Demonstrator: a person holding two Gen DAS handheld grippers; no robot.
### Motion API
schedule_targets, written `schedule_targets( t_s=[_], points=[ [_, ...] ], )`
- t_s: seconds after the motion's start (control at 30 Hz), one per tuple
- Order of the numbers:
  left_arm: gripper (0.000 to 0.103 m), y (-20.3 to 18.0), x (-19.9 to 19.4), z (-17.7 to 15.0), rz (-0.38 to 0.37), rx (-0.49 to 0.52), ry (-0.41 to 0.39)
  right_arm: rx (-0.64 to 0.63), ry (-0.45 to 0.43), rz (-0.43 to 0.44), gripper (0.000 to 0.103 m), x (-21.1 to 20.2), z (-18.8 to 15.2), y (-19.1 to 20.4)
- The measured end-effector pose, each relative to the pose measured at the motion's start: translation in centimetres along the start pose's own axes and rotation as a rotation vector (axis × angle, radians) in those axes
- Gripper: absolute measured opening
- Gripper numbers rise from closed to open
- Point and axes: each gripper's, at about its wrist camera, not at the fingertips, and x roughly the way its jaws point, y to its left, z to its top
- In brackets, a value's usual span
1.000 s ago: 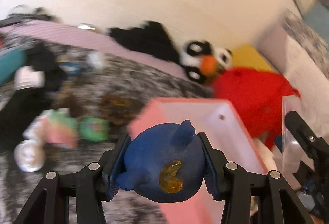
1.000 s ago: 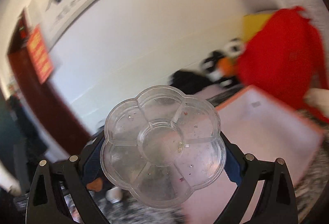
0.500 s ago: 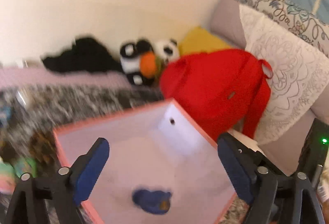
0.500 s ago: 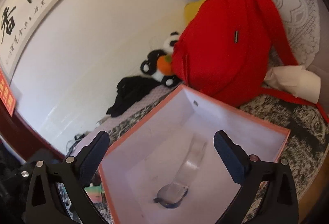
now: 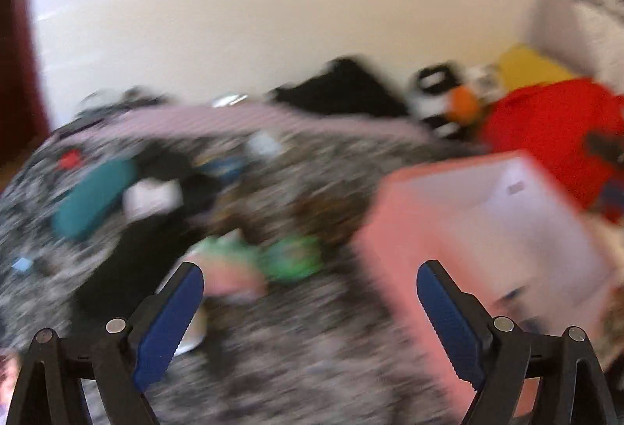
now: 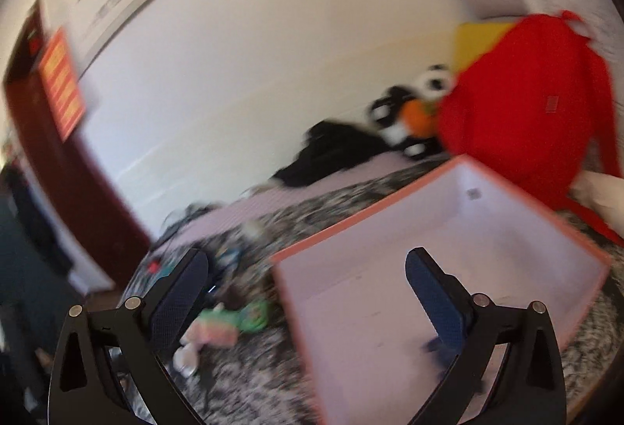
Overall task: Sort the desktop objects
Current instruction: 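Move both open grippers back over the cluttered table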
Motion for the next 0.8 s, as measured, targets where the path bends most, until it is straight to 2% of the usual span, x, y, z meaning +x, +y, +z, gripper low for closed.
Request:
schedule_targets(
  t_s=[0.17, 0.23, 0.3, 0.43, 0.5, 0.6, 0.8],
  points=[
    [0.092, 6.5, 2.8, -2.9, 0.069, -0.076, 0.055, -0.015, 0.159, 0.139, 0.103, 4.8, -3.7, 4.6],
    [0.092, 7.8, 3.6, -4.0, 0.064, -0.083, 0.069, 0.017, 0.244, 0.218, 0.103, 7.2, -5.4, 5.9],
    [0.092, 8.8, 4.5, -5.3, 0.075, -0.084, 0.073, 0.041, 0.332, 0.248, 0.103, 9.9, -7.3, 6.9],
    [0.090, 9.9, 6.3, -8.0, 0.076, -0.079, 0.089, -0.007, 0.413, 0.189, 0.103, 13.9, -10.2, 8.6],
    [0.090, 10.1, 7.0, -8.6, 0.027, -0.084, 0.078, -0.037, 0.443, 0.165, 0.102, 15.8, -11.2, 8.9],
    [0.090, 10.0, 8.2, -8.9, 0.011, -0.075, 0.077, -0.074, 0.496, 0.130, 0.102, 18.9, -12.4, 8.9],
    [0.089, 9.6, 12.1, -9.2, -0.026, -0.099, 0.143, -0.133, 0.547, 0.087, 0.100, 22.9, -13.3, 8.6]
  ],
)
